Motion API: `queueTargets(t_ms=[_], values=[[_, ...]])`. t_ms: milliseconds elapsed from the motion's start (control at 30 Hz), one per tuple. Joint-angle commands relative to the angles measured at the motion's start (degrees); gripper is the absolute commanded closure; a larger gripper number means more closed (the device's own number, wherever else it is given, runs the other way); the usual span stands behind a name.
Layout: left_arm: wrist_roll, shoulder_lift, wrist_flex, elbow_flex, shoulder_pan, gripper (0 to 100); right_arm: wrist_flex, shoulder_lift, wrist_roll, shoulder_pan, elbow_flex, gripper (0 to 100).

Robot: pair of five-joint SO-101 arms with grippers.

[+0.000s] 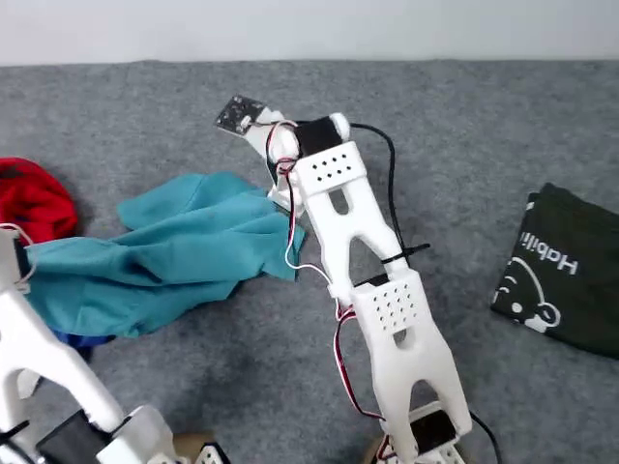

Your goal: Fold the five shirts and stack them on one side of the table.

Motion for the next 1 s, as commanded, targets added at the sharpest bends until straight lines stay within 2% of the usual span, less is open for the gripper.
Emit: queueTargets(t_ms=[0,133,400,633,967], values=[[0.8,-0.2,-1.1,-0.2,-0.2,100,2.9,-2.9,0.4,0.5,-3.9,99.0],[0.8,-0.2,-1.9,-0.2,-0.3,100,2.9,-8.6,0.4,-1.5,5.0,98.7],[0.8,-0.2,-2.6,0.0,-0.4,100,2.5,-22.5,0.4,-7.3,34.0,96.9],[0.8,0.2,-3.3,0.0,-0.1,100,1.5,-18.7,0.4,-10.4,37.2,79.8],[0.9,0.1,-2.8,0.1,-0.1,100,-8.0,-9.4,0.4,-10.9,37.2,81.0]])
